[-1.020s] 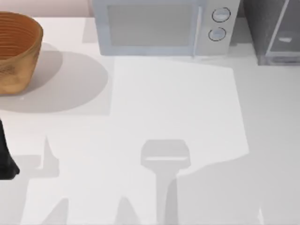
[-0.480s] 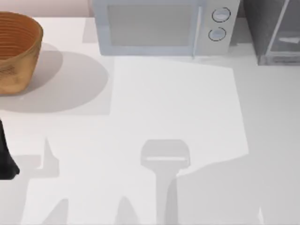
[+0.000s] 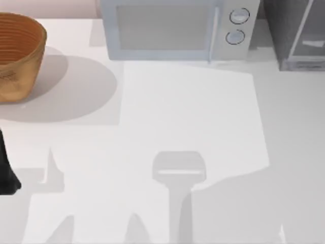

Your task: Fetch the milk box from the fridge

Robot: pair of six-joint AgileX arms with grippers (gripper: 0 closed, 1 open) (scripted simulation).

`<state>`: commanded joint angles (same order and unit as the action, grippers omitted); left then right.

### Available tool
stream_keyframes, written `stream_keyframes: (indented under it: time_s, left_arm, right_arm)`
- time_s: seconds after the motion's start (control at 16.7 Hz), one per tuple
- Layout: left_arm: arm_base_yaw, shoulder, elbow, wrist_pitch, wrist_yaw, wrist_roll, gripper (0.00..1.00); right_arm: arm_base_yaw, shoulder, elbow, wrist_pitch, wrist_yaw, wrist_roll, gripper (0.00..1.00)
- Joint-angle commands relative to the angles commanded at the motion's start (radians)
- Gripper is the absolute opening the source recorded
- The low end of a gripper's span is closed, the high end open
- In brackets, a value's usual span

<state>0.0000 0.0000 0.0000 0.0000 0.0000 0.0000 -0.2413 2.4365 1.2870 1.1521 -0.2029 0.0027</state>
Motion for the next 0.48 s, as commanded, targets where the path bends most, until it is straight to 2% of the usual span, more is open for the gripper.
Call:
stream_keyframes:
  time_s: [0.24, 0.48]
  left_arm:
    - [0.0, 0.0, 0.0, 0.0, 0.0, 0.0, 1.0]
    - [0.0, 0.0, 0.0, 0.0, 0.0, 0.0, 1.0]
  right_arm:
    - [-0.003, -0.006, -0.002, -0.004, 0.0, 0.001, 0.0]
    - [-0.002, -0.103, -0.004, -0.098, -0.001, 0.002, 0.0]
